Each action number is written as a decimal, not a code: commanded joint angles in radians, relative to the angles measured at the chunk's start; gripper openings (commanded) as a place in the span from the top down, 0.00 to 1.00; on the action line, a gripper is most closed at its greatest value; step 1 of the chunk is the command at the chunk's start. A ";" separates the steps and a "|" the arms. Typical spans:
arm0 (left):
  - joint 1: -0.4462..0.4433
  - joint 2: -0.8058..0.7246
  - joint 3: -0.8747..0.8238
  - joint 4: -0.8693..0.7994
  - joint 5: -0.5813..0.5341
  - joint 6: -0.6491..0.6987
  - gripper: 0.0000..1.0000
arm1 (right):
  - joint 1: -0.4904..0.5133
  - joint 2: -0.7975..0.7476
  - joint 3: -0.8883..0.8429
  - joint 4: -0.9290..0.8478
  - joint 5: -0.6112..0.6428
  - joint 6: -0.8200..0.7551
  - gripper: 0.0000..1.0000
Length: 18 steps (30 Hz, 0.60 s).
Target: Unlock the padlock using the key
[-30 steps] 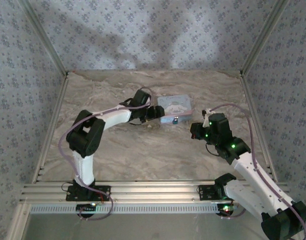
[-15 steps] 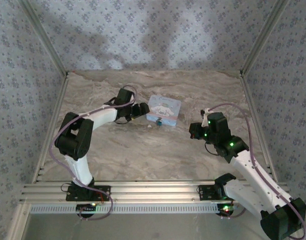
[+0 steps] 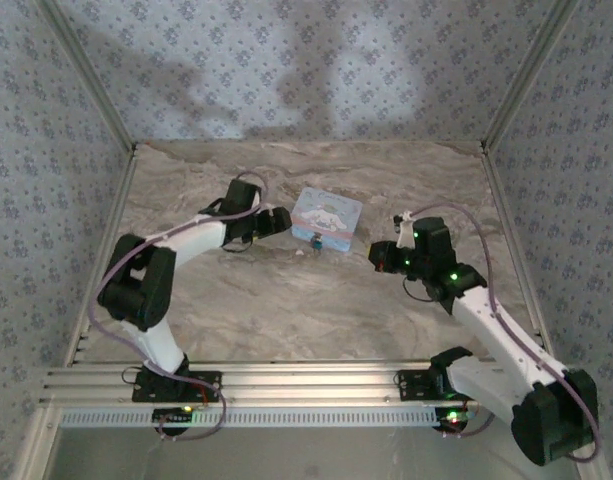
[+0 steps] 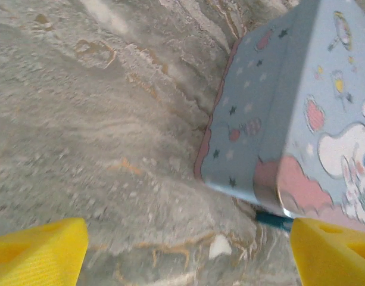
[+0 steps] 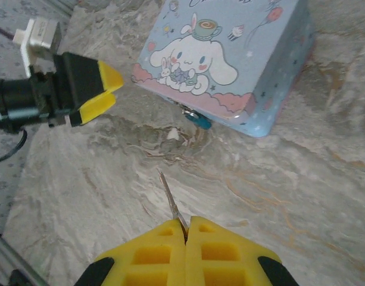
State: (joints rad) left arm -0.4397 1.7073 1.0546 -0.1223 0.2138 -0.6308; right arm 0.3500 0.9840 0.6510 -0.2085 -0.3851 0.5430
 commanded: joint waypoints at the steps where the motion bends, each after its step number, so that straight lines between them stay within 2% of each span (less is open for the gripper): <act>1: -0.019 -0.122 -0.082 0.081 -0.026 0.052 0.11 | -0.020 0.090 -0.006 0.179 -0.136 0.047 1.00; 9: -0.145 -0.230 -0.271 0.248 0.029 0.141 0.10 | -0.031 0.388 0.098 0.415 -0.188 0.080 1.00; 14: -0.200 -0.195 -0.354 0.448 0.064 0.175 0.03 | -0.032 0.534 0.188 0.469 -0.207 0.111 1.00; 18: -0.223 -0.135 -0.351 0.517 0.087 0.198 0.03 | -0.036 0.630 0.262 0.445 -0.187 0.095 1.00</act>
State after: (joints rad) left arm -0.6510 1.5345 0.6998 0.2642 0.2638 -0.4774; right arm 0.3229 1.5673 0.8570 0.2146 -0.5652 0.6361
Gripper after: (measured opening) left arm 0.974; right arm 0.061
